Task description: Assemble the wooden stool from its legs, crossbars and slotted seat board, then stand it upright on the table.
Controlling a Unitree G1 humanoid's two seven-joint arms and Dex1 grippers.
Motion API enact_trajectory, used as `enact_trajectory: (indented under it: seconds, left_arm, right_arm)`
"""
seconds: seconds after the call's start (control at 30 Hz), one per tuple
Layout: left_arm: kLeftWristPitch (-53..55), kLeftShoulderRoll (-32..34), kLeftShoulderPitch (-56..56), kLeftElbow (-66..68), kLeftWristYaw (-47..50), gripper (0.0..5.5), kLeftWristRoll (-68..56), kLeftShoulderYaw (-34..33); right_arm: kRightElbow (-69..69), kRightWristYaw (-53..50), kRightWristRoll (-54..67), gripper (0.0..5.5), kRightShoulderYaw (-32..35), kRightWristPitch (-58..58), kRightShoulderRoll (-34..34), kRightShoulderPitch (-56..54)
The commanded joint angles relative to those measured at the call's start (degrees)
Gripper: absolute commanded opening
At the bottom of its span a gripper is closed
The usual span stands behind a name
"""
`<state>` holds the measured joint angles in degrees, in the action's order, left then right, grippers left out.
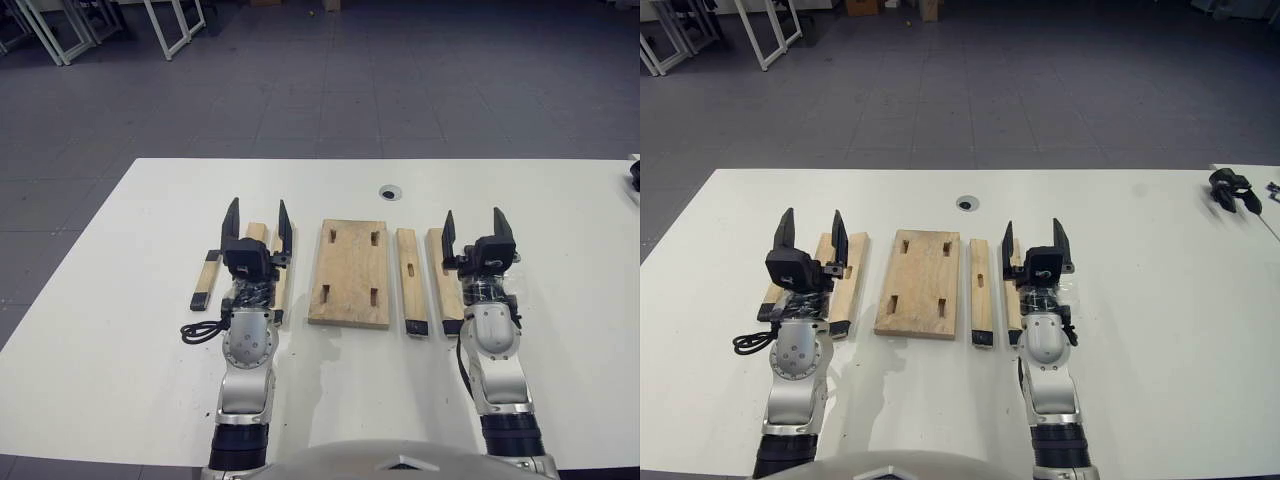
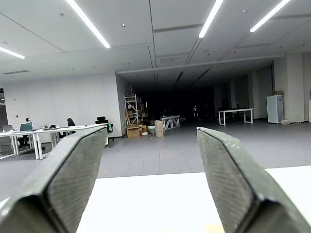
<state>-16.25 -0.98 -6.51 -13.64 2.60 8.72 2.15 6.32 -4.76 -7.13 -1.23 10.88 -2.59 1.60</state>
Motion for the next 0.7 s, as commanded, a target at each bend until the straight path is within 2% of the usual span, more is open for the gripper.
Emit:
enact_trajectory:
  seconds: [0.03,0.33,0.47,0.7]
  left_arm:
    - [-0.07,0.63,-0.13,0.94,-0.97,3.35,-0.51,0.92]
    - [-2.99,1.73,3.00,3.71,-2.37,3.35,-2.27,1.22]
    - [-0.77,2.34,3.18,3.39,-3.55,3.35,-3.20,1.32]
    - [-1.35,0.82,3.56,2.81,-1.19,3.35,-3.29,0.29]
  right_arm:
    - [-0.89,-0.02,0.10,3.68,0.38,0.38,0.04,0.16]
    - [-2.08,0.44,0.51,3.68,-0.31,4.44,0.15,1.22]
    - [-2.10,0.96,2.80,3.68,0.33,7.09,0.75,1.21]
    - [-3.76,3.59,4.33,3.68,0.16,10.93,-0.01,-0.48]
